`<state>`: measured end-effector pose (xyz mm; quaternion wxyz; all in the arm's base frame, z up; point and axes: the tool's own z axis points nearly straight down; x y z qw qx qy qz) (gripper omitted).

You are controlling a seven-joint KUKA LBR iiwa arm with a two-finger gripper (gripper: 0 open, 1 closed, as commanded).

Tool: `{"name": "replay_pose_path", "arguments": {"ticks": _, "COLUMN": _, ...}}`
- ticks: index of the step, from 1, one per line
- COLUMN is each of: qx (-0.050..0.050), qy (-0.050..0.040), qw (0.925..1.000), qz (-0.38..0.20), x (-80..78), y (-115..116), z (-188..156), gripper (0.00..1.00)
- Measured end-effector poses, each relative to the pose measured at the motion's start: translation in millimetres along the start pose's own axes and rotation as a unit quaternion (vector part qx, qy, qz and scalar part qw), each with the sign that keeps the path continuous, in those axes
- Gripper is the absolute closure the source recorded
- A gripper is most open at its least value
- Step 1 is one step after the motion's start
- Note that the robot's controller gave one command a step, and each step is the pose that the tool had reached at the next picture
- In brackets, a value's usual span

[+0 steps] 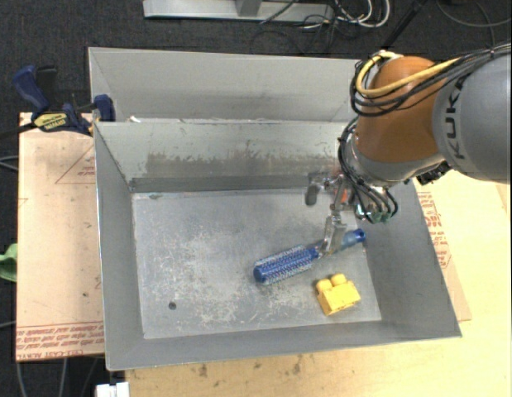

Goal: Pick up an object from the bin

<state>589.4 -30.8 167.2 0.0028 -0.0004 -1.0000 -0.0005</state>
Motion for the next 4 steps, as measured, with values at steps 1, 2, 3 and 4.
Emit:
{"name": "replay_pose_path", "arguments": {"ticks": 1, "qx": 0.0, "qy": -0.0017, "qw": 0.9734, "qz": -0.229, "x": 9.3, "y": 7.0, "z": 99.1, "gripper": 0.0}}
{"name": "replay_pose_path", "arguments": {"ticks": 2, "qx": 0.001, "qy": -0.0037, "qw": 0.9734, "qz": -0.229, "x": 7.9, "y": 6.7, "z": 97.1, "gripper": 1.0}}
{"name": "replay_pose_path", "arguments": {"ticks": 3, "qx": 0.001, "qy": -0.0074, "qw": 0.9754, "qz": -0.22, "x": 16.8, "y": 29.8, "z": -11.2, "gripper": 1.0}}
{"name": "replay_pose_path", "arguments": {"ticks": 4, "qx": 0.004, "qy": -0.0053, "qw": 0.962, "qz": -0.273, "x": 23.4, "y": -55.2, "z": -66.6, "gripper": 1.0}}
